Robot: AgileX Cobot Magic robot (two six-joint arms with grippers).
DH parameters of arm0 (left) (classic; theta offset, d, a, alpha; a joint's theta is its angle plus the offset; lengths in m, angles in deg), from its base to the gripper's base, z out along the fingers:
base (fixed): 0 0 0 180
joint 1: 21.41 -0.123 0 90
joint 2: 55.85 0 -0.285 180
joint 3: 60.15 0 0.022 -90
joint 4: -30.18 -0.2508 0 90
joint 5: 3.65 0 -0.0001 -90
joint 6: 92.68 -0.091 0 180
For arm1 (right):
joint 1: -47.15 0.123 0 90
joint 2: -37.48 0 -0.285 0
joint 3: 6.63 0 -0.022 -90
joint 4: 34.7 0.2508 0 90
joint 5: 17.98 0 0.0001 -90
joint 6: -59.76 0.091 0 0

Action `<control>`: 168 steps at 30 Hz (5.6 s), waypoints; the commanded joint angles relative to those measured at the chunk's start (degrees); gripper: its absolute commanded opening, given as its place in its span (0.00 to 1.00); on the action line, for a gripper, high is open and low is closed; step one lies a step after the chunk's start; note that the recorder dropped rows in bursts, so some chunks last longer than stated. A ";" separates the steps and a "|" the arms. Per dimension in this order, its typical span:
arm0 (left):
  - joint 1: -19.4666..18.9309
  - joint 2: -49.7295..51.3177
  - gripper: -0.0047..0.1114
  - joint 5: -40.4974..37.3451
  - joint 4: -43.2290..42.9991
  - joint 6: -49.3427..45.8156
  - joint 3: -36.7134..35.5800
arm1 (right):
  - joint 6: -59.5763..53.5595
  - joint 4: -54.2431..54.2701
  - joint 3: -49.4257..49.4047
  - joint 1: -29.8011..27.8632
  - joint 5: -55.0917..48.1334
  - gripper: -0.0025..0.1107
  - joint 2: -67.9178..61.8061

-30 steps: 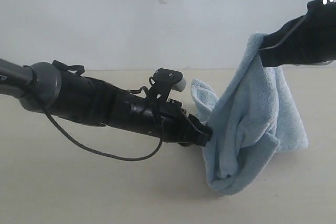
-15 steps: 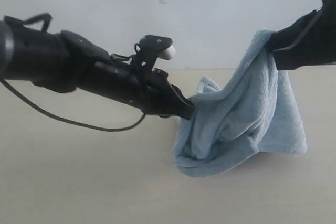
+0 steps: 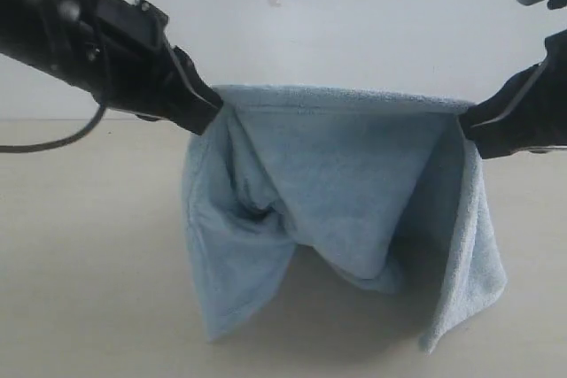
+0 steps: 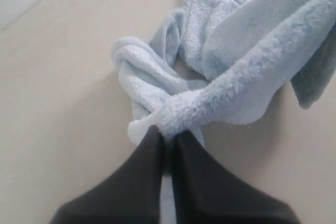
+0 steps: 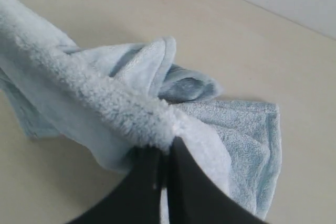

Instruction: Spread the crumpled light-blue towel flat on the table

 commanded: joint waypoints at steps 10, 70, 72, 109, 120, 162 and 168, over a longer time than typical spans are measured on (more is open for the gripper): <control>-0.13 -11.37 0.07 -9.66 -16.22 12.39 0.37 | 0.52 -2.09 0.18 0.03 -1.26 0.02 6.46; 16.03 8.12 0.52 21.44 33.28 -34.75 -38.51 | 0.23 -2.05 0.18 0.03 -6.43 0.02 18.34; 16.03 9.21 0.52 22.10 33.28 -34.75 -38.51 | 0.23 -2.05 0.18 0.03 -6.43 0.02 18.34; 16.03 14.95 0.20 21.99 36.81 -34.07 -35.75 | 0.33 -2.05 0.18 0.03 -6.55 0.02 18.34; 15.72 7.52 0.07 22.62 30.53 -30.73 -35.61 | 0.70 -1.83 0.18 0.03 -8.23 0.02 18.34; 0.90 -30.46 0.07 0.72 -37.56 28.94 -30.94 | -2.36 -2.15 0.07 4.18 -6.94 0.02 -3.20; 0.90 -30.56 0.07 0.60 -37.44 29.17 -30.94 | -2.12 -2.15 0.07 8.40 -4.72 0.02 -9.15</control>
